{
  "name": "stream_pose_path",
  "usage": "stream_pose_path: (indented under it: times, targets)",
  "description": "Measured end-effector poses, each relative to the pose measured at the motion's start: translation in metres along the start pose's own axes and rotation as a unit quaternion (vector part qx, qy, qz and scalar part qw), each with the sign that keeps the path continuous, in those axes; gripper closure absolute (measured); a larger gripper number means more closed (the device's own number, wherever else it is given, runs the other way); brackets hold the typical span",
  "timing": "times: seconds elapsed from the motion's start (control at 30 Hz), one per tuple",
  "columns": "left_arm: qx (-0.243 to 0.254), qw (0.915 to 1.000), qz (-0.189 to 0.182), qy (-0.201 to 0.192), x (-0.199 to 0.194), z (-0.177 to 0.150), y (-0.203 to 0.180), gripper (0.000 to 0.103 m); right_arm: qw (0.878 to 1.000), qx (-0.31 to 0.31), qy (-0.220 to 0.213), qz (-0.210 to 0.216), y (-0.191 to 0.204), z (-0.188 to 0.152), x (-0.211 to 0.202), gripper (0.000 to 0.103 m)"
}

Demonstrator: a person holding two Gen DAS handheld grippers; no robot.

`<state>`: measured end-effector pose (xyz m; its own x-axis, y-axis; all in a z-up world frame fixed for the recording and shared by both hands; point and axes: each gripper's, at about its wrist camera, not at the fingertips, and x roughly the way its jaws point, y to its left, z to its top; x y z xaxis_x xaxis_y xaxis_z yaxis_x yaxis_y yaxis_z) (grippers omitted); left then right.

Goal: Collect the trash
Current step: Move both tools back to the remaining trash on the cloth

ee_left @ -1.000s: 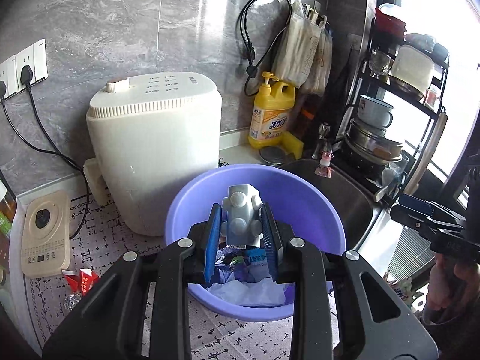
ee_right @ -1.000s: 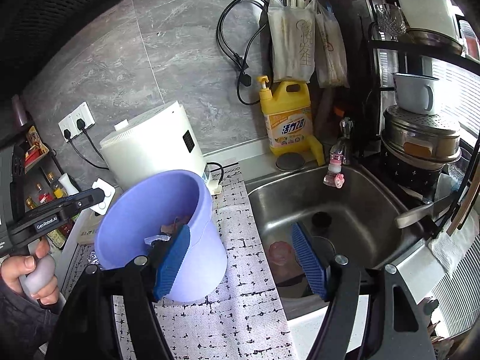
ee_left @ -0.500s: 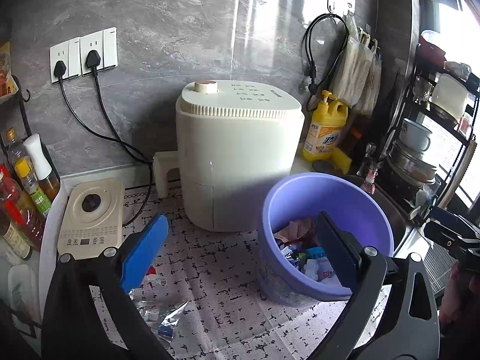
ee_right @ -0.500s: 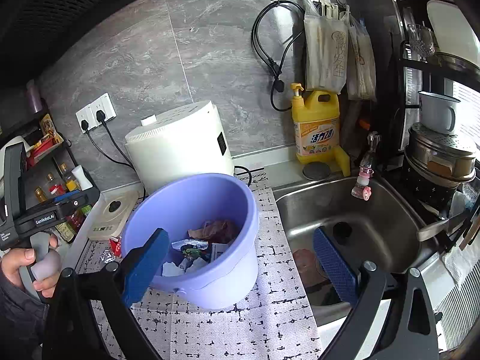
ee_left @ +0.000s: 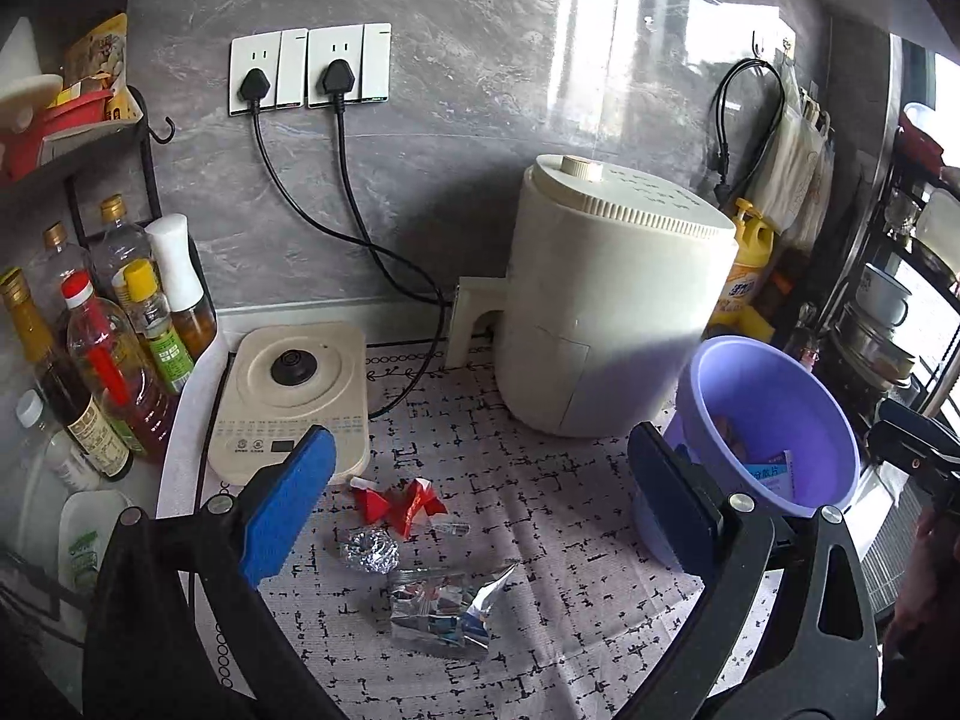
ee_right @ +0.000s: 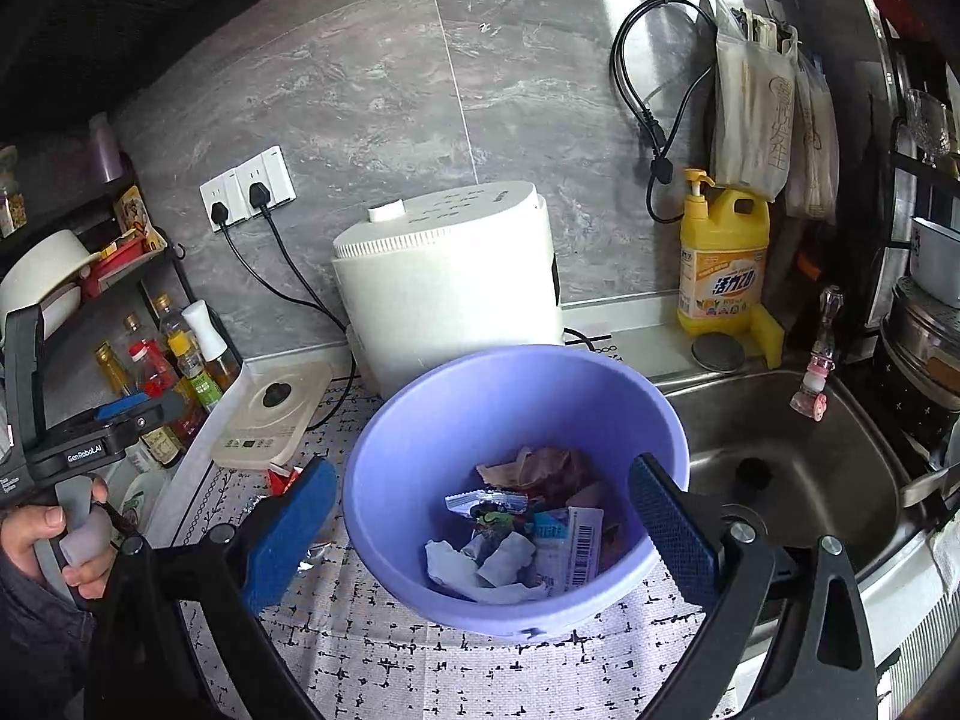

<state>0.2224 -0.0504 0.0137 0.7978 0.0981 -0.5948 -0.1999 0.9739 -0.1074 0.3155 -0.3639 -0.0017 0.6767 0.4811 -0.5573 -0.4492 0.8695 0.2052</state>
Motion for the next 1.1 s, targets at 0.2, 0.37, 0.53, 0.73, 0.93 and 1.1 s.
stream_pose_path:
  times: [0.2, 0.37, 0.53, 0.73, 0.93, 1.1]
  targets:
    - [-0.017, 0.9998, 0.009, 0.007, 0.001, -0.007, 0.033, 0.006, 1.0, -0.018, 0.01, 0.011, 0.036, 0.001, 0.014, 0.008]
    - [-0.031, 0.9993, 0.012, 0.016, 0.005, -0.019, 0.057, 0.006, 0.999, -0.041, 0.016, 0.022, 0.067, 0.001, 0.023, 0.008]
    - [-0.046, 0.9984, 0.016, 0.028, 0.01, -0.032, 0.08, 0.006, 0.997, -0.065, 0.028, 0.032, 0.098, -0.001, 0.035, 0.008]
    - [-0.063, 0.9973, 0.015, 0.035, 0.013, -0.045, 0.105, 0.006, 0.994, -0.092, 0.042, 0.046, 0.133, -0.006, 0.05, 0.008]
    - [-0.074, 0.996, 0.011, 0.05, 0.024, -0.055, 0.119, 0.006, 0.99, -0.113, 0.06, 0.063, 0.16, -0.013, 0.072, 0.011]
    - [-0.078, 0.9944, -0.01, 0.07, 0.044, -0.066, 0.124, 0.007, 0.986, -0.119, 0.091, 0.071, 0.171, -0.022, 0.097, 0.022]
